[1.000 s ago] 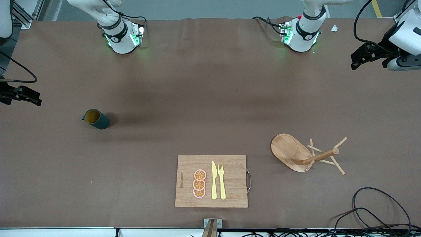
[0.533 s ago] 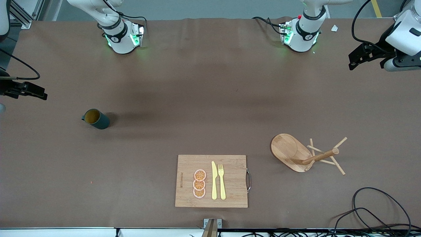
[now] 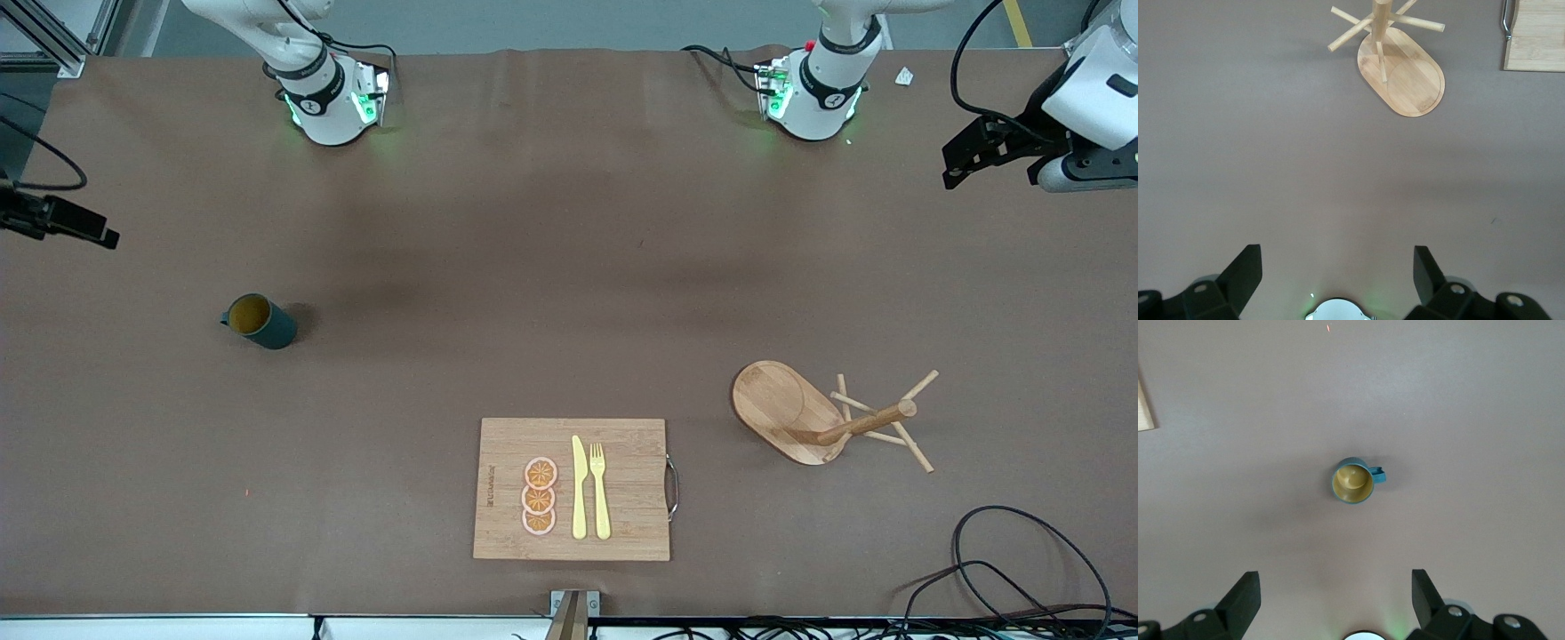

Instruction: Transfer cup from left to right arm and place

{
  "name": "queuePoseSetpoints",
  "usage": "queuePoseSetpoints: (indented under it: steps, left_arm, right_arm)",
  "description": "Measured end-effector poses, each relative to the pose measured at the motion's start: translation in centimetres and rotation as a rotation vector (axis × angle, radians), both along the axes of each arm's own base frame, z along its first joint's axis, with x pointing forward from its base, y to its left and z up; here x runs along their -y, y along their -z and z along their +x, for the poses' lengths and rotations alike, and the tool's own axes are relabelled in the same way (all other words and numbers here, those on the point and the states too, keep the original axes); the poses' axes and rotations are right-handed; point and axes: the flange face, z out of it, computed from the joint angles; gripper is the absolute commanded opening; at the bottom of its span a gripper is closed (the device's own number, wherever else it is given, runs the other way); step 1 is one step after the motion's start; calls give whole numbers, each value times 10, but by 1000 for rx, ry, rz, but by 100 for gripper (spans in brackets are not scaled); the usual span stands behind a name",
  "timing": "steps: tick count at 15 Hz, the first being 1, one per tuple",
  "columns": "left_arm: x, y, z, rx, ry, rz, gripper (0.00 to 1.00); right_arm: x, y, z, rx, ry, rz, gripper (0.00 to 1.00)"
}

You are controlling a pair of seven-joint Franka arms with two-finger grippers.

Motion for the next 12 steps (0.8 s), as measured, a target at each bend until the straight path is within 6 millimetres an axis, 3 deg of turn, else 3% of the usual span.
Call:
queuePoseSetpoints:
  steps: [4, 12]
  left_arm:
    - [0, 0, 0, 1, 0, 0, 100]
    - [1, -1, 0, 1, 1, 0, 100]
  right_arm:
    - [-7, -15, -23, 21, -16, -9, 100]
    - [-9, -20, -30, 32, -56, -12, 100]
